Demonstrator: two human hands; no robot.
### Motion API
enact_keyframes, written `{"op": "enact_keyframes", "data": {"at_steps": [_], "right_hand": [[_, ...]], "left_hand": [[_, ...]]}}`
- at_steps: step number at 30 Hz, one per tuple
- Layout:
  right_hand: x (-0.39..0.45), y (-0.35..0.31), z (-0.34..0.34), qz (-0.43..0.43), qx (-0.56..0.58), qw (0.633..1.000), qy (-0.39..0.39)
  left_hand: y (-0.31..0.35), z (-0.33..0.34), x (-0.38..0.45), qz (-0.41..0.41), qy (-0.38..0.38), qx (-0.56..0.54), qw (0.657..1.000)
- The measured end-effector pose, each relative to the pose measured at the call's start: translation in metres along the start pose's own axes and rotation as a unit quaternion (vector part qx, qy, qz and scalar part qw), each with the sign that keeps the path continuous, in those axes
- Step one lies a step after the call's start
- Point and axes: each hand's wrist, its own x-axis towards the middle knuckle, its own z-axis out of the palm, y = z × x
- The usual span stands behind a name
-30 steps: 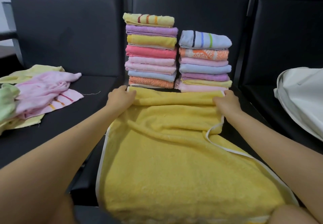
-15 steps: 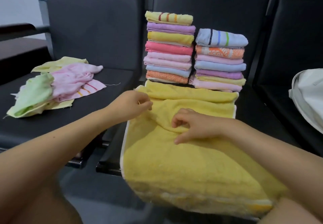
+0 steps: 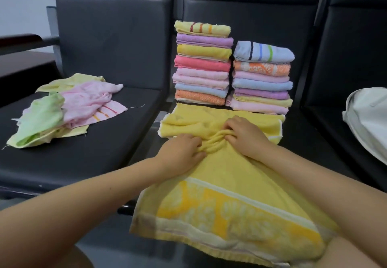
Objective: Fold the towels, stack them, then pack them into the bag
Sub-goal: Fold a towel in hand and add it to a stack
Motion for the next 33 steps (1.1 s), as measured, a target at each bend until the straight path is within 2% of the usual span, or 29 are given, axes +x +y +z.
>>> {"op": "enact_keyframes", "data": {"at_steps": [5,6,8,10,12,17,21,23,26,29,31,33], "right_hand": [[-0.006,-0.013,-0.013,0.006,0.022,0.994,0.104],[-0.009,-0.018,-0.019,0.023,0.05,0.995,0.084],[-0.019,-0.03,-0.027,0.073,0.1,0.992,-0.041],[-0.032,-0.039,-0.029,0.069,0.048,0.981,-0.177],[-0.042,-0.041,-0.026,0.042,0.009,0.977,-0.211],[-0.053,-0.047,-0.023,0.004,0.047,0.985,-0.163],[-0.058,-0.038,-0.027,0.042,0.018,0.994,-0.102],[-0.056,-0.028,-0.029,0.056,0.008,0.996,-0.066],[-0.051,-0.011,-0.031,0.071,-0.002,0.997,-0.011],[-0.049,0.0,-0.031,0.079,-0.06,0.995,0.012],[-0.051,-0.003,-0.033,0.086,-0.038,0.995,0.023],[-0.056,-0.015,-0.034,0.071,0.025,0.997,0.019]], "left_hand": [[-0.014,0.005,0.028,-0.044,0.034,-0.027,0.998],[-0.017,0.005,0.032,-0.052,0.041,-0.027,0.997],[-0.023,0.006,0.039,-0.065,0.057,-0.016,0.996],[-0.026,0.007,0.043,-0.073,0.07,-0.005,0.995],[-0.026,0.008,0.044,-0.074,0.07,0.001,0.995],[-0.013,0.002,0.039,-0.041,0.086,0.015,0.995],[-0.001,-0.017,0.024,-0.013,0.135,-0.033,0.99],[0.007,-0.028,0.012,0.006,0.135,-0.074,0.988],[0.019,-0.038,-0.007,0.052,0.072,-0.107,0.99],[0.016,-0.031,-0.019,0.123,-0.04,-0.08,0.988],[0.006,-0.023,-0.023,0.15,-0.1,-0.051,0.982],[-0.004,-0.018,-0.025,0.149,-0.103,-0.072,0.981]]}}
